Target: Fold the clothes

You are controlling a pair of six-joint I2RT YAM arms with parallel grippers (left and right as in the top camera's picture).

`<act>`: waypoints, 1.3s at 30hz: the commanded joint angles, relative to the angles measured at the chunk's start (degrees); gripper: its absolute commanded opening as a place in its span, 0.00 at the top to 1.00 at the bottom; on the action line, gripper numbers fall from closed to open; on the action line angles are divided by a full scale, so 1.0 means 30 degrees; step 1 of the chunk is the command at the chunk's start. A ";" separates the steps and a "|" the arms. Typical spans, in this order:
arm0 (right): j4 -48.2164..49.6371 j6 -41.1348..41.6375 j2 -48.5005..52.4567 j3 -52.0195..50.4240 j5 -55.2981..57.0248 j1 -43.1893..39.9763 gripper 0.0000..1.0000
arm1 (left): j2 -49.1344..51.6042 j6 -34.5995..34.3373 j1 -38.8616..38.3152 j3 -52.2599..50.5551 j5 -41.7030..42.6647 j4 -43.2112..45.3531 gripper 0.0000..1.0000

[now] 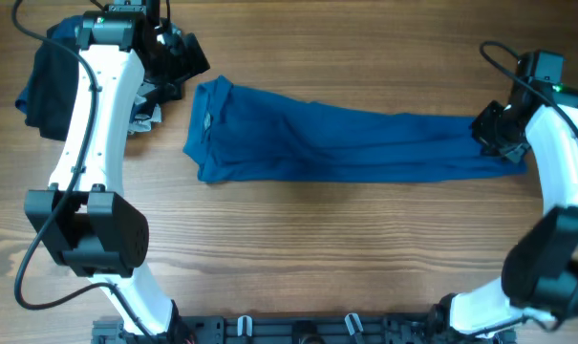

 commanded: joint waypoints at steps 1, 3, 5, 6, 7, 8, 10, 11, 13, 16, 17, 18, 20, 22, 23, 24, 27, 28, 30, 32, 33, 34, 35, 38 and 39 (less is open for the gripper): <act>0.0685 0.0743 0.1734 -0.0168 0.0364 -0.0219 0.71 | 0.0022 -0.0058 0.0022 -0.0102 0.0291 0.0000 0.00; 0.0860 0.1151 0.2361 -0.0168 0.0415 -0.0408 0.71 | 0.0022 -0.0058 0.0022 -0.0102 0.0291 0.0000 0.00; 0.1144 0.1421 0.2674 -0.0168 0.0415 -0.0568 0.71 | 0.0022 -0.0051 0.0022 -0.0102 0.0291 0.0000 0.00; 0.1311 0.1450 0.2892 -0.0168 0.0525 -0.0627 0.71 | 0.0022 -0.0058 0.0022 -0.0102 0.0291 0.0000 0.00; 0.1348 0.1508 0.3016 -0.0168 0.0656 -0.0678 0.69 | 0.0022 -0.0058 0.0022 -0.0102 0.0291 0.0000 0.00; 0.1384 0.1588 0.3177 -0.0168 0.0794 -0.0699 0.67 | 0.0022 -0.0058 0.0022 -0.0102 0.0291 0.0000 0.00; 0.1574 0.1647 0.3483 -0.0168 0.0801 -0.0809 0.67 | 0.0022 -0.0058 0.0022 -0.0102 0.0291 0.0000 0.00; 0.1698 0.1647 0.3570 -0.0175 0.0801 -0.0831 0.66 | 0.0022 -0.0058 0.0022 -0.0102 0.0291 0.0000 0.00; 0.1909 0.1770 0.3628 -0.0175 0.0794 -0.0874 0.66 | 0.0022 -0.0058 0.0022 -0.0102 0.0291 0.0000 0.00; 0.1967 0.1931 0.3628 -0.0175 0.0860 -0.1005 0.66 | 0.0022 -0.0058 0.0022 -0.0102 0.0291 0.0000 0.00; 0.1967 0.1938 0.3628 -0.0168 0.0925 -0.1042 0.66 | 0.0022 -0.0058 0.0022 -0.0102 0.0291 0.0000 0.00; 0.1967 0.1938 0.3628 -0.0175 0.0918 -0.1042 0.66 | 0.0022 -0.0058 0.0022 -0.0102 0.0291 0.0000 0.00; 0.1953 0.1945 0.3643 -0.0175 0.0998 -0.1042 0.66 | 0.0022 -0.0058 0.0022 -0.0102 0.0291 0.0000 0.00; 0.1960 0.1996 0.3650 -0.0175 0.0991 -0.1042 0.66 | 0.0022 -0.0058 0.0022 -0.0102 0.0291 0.0000 0.00; 0.1960 0.1996 0.3650 -0.0175 0.0991 -0.1042 0.66 | 0.0022 -0.0058 0.0022 -0.0102 0.0291 0.0000 0.00; 0.1953 0.1989 0.3650 -0.0175 0.0991 -0.1042 0.66 | 0.0022 -0.0058 0.0022 -0.0102 0.0291 0.0000 0.00; 0.1960 0.1982 0.3650 -0.0175 0.0998 -0.1042 0.66 | 0.0022 -0.0058 0.0022 -0.0102 0.0291 0.0000 0.00; 0.1982 0.1996 0.3650 -0.0197 0.0991 -0.1042 0.66 | 0.0022 -0.0058 0.0022 -0.0102 0.0291 0.0000 0.00; 0.2018 0.1989 0.3650 -0.0211 0.0991 -0.1042 0.66 | 0.0022 -0.0058 0.0022 -0.0102 0.0291 0.0000 0.00; 0.2069 0.1982 0.3650 -0.0211 0.0991 -0.1042 0.66 | 0.0022 -0.0058 0.0022 -0.0102 0.0291 0.0000 0.00; 0.2047 0.1974 0.3650 -0.0211 0.0991 -0.1042 0.66 | 0.0022 -0.0058 0.0022 -0.0102 0.0291 0.0000 0.00; 0.2040 0.1960 0.3650 -0.0211 0.0991 -0.1042 0.66 | 0.0022 -0.0051 0.0022 -0.0102 0.0291 0.0000 0.00; 0.2040 0.1938 0.3657 -0.0211 0.0991 -0.1042 0.66 | 0.0022 -0.0051 0.0022 -0.0102 0.0291 0.0000 0.00; 0.2339 0.1945 0.3738 -0.0488 0.0984 -0.1042 0.65 | 0.0022 -0.0051 0.0022 -0.0102 0.0291 0.0000 0.00; 0.2637 0.1923 0.3796 -0.0641 0.0903 -0.1042 0.64 | 0.0022 -0.0051 0.0022 -0.0102 0.0291 0.0000 0.00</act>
